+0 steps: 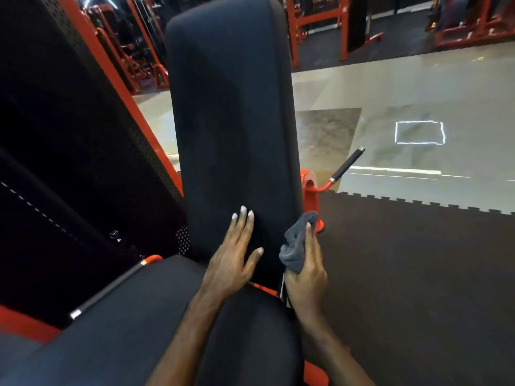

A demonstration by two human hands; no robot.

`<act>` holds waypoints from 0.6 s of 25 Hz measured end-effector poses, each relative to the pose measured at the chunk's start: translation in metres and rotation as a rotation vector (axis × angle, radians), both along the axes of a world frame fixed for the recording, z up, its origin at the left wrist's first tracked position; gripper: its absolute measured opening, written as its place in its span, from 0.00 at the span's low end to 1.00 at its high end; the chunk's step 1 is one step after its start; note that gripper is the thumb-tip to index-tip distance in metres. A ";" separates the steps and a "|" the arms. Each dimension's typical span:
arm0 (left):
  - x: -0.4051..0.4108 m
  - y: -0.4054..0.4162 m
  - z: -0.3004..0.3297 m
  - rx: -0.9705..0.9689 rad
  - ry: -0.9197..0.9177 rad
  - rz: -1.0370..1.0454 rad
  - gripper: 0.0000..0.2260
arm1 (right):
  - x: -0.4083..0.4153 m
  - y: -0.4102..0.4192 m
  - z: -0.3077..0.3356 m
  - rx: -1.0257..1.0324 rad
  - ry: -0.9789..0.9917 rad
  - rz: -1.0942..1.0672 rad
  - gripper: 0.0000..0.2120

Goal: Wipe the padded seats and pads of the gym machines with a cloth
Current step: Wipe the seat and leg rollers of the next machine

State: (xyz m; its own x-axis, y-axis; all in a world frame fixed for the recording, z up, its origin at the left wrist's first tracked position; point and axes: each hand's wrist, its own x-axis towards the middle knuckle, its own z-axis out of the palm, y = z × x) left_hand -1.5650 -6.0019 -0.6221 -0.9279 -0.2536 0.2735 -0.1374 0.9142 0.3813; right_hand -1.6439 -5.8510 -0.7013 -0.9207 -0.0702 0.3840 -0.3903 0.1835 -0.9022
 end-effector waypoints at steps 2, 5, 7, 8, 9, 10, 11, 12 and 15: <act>0.016 -0.006 -0.013 0.021 -0.094 -0.005 0.37 | 0.020 0.009 -0.016 0.007 -0.176 0.045 0.40; 0.035 -0.019 -0.025 0.053 -0.206 0.012 0.36 | 0.022 0.023 -0.007 0.073 -0.355 0.081 0.39; 0.048 -0.030 -0.024 0.053 -0.256 -0.001 0.34 | 0.008 0.045 0.000 0.245 -0.443 0.154 0.28; 0.055 -0.037 -0.022 0.043 -0.270 -0.007 0.33 | 0.003 0.058 0.005 0.361 -0.474 0.220 0.19; 0.063 -0.044 -0.018 0.023 -0.282 -0.007 0.32 | 0.002 0.070 0.009 0.491 -0.489 0.280 0.13; 0.072 -0.052 -0.015 0.000 -0.302 -0.003 0.32 | 0.002 0.077 0.011 0.586 -0.481 0.324 0.14; 0.082 -0.059 -0.013 -0.030 -0.341 -0.001 0.32 | 0.003 0.078 0.013 0.660 -0.483 0.335 0.19; 0.091 -0.064 -0.012 -0.058 -0.389 0.001 0.31 | 0.007 0.075 0.021 0.694 -0.468 0.343 0.22; 0.122 -0.074 -0.013 -0.079 -0.475 -0.011 0.31 | 0.034 0.050 0.049 0.850 -0.417 0.359 0.19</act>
State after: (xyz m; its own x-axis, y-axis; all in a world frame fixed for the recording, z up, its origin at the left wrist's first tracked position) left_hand -1.4430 -6.0757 -0.6352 -0.9573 -0.2388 -0.1630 -0.2700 0.9400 0.2084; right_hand -1.6104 -5.8013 -0.6521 -0.8409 -0.4694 -0.2694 -0.2321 0.7624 -0.6041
